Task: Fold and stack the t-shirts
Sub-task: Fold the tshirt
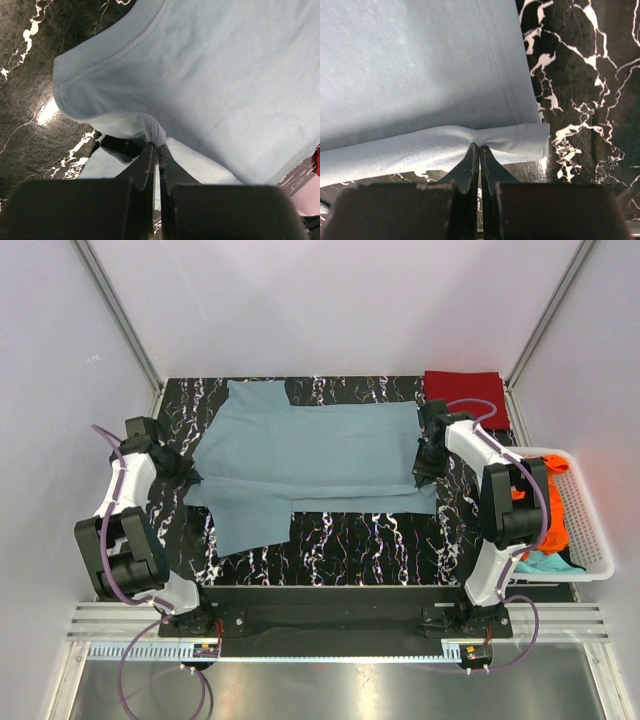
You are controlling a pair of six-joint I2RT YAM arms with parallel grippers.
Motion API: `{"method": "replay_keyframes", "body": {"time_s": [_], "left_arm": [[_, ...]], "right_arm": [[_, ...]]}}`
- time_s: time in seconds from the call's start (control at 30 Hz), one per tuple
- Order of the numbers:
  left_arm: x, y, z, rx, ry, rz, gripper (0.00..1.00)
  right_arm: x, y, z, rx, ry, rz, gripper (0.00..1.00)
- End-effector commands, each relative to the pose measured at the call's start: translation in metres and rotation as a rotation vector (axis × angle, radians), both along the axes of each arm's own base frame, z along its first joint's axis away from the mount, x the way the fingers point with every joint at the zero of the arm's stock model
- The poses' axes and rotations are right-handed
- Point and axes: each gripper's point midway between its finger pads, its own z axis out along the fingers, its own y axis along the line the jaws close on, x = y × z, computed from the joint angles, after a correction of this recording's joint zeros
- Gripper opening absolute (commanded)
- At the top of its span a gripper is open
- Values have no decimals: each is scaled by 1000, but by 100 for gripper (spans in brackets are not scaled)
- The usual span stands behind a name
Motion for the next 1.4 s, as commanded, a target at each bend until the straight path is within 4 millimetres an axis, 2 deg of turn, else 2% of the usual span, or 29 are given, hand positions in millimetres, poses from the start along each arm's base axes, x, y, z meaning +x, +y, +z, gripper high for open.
{"method": "replay_keyframes", "body": {"time_s": [0.0,0.23,0.47,0.97,1.13,1.37], "left_arm": [[19,10,12,33,-55,12,0],[22,11,2,28,-30,14,0],[23,13,-6,26,-8,26,0],[33,16,-26,10,33,31,0],[38,18,-23,18,19,40,0],[42,17,-29,-2,30,41,0]], "right_arm": [[16,-3,11,-6,-39,19,0],[29,-3,15,-9,-61,27,0],[38,0,5,1,-39,43,0],[49,-10,2,-18,-40,39,0],[52,-10,3,-7,-42,34,0],[53,-11,-6,-2,-16,28,0]]}}
